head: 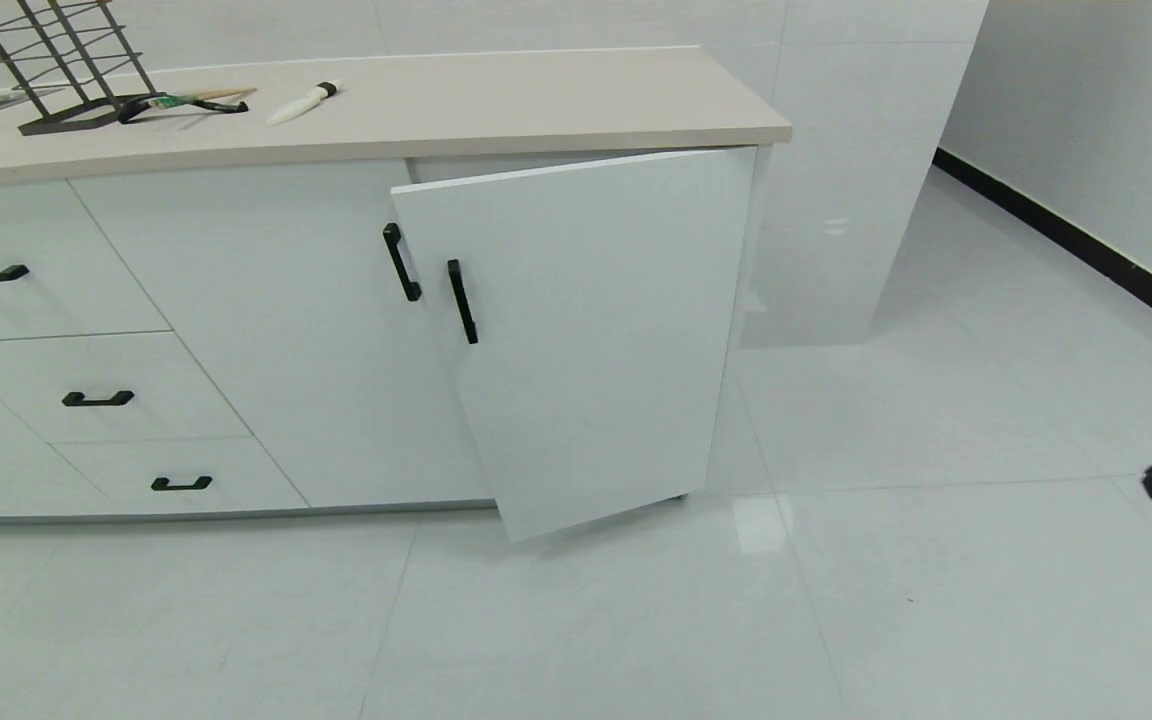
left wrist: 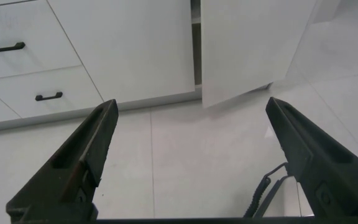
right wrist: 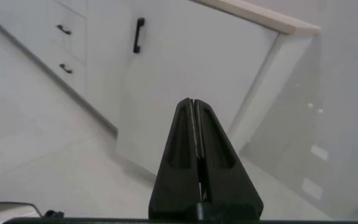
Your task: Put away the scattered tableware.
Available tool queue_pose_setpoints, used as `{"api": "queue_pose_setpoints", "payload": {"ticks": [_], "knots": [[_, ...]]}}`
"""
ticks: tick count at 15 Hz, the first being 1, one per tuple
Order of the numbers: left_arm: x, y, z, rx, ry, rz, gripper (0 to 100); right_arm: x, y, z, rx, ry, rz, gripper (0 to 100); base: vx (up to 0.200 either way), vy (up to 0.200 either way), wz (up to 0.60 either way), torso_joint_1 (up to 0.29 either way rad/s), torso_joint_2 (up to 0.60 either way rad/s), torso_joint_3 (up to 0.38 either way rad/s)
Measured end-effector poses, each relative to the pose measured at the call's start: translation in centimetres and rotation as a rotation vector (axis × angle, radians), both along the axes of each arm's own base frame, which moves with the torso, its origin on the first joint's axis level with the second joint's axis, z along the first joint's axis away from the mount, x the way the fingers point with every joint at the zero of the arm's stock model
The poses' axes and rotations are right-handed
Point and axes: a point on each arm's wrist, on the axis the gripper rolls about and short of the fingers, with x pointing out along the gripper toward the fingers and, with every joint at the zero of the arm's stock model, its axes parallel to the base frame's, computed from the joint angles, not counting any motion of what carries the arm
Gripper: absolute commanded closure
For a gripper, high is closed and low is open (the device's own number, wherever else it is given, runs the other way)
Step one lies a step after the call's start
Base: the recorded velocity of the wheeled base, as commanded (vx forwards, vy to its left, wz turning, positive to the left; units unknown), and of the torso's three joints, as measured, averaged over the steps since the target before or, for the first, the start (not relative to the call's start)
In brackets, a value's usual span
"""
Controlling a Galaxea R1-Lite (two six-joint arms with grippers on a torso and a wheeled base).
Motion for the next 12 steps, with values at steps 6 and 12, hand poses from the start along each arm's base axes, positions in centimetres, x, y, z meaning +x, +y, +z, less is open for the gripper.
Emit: {"api": "queue_pose_setpoints", "payload": {"ticks": [6,12], "knots": [[0.0,0.0,0.0,-0.004,0.001,0.0,0,-8.8,-0.8,-4.8,-0.006,0.119,-0.071,100,0.0,0.0,0.0,0.0,0.0,0.0],[0.0,0.0,0.0,-0.003,0.002,0.0,0,-11.1,-1.8,-9.6,0.168,0.302,-0.537,100,0.0,0.0,0.0,0.0,0.0,0.0]]}}
